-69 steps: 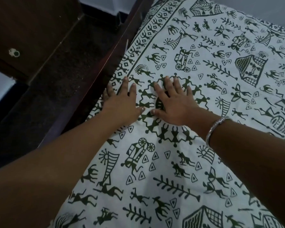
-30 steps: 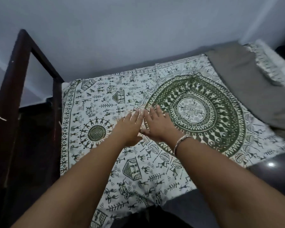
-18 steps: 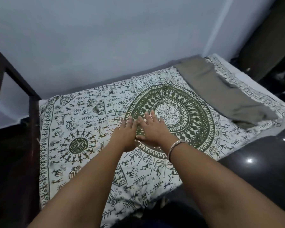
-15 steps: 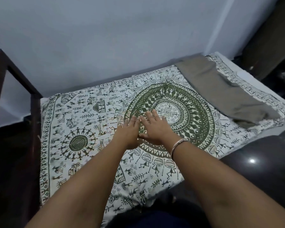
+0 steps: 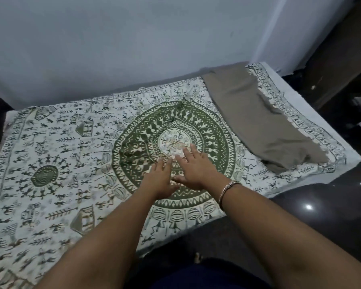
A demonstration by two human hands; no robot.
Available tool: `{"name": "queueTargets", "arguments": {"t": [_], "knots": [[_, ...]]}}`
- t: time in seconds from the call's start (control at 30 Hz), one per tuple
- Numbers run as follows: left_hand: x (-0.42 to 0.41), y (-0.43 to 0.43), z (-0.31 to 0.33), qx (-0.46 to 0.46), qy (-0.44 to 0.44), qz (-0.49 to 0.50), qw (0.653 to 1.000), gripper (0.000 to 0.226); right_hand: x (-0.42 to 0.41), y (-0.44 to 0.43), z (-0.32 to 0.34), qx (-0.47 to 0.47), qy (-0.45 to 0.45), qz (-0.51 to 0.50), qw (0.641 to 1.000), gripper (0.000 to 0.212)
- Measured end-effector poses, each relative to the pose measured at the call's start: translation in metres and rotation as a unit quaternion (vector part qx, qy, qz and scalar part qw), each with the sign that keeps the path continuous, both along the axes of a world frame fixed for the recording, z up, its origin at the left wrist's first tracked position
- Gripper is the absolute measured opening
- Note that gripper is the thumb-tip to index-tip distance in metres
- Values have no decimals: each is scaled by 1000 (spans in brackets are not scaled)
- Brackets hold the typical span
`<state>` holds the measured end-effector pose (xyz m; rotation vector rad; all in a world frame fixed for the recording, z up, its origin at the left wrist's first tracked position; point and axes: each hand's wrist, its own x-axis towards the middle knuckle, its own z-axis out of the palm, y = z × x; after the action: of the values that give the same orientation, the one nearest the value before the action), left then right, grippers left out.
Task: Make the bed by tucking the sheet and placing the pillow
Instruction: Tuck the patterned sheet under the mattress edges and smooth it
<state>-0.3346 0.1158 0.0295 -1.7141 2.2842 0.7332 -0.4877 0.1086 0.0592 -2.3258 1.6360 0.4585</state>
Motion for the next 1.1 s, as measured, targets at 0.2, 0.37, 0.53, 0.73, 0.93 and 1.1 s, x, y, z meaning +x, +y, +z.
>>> {"name": "queueTargets", "arguments": {"t": [0.2,0.37,0.53,0.73,0.93,1.1], "knots": [[-95,-19,2,4,11,-25,1000,95,-90,-27,6,-7,5,-15,1000,80],[-139,-65,3,-15,1,-30,999,90,-141,-55,3,-5,2,-45,999,78],[-204,-111,-7,-2,12,-42,999,83,-198,-90,7,-20,3,-65,998,75],[-286,-134,-5,-4,27,-94,995,84,-275,-116,0,1,-20,-137,990,75],[-355,-160,-8,-24,17,-6,1000,85,-349,-151,-16,15,-41,-60,997,70],[-436,-155,-5,-17,16,51,998,92,-424,-178,-6,11,-44,20,999,68]]}}
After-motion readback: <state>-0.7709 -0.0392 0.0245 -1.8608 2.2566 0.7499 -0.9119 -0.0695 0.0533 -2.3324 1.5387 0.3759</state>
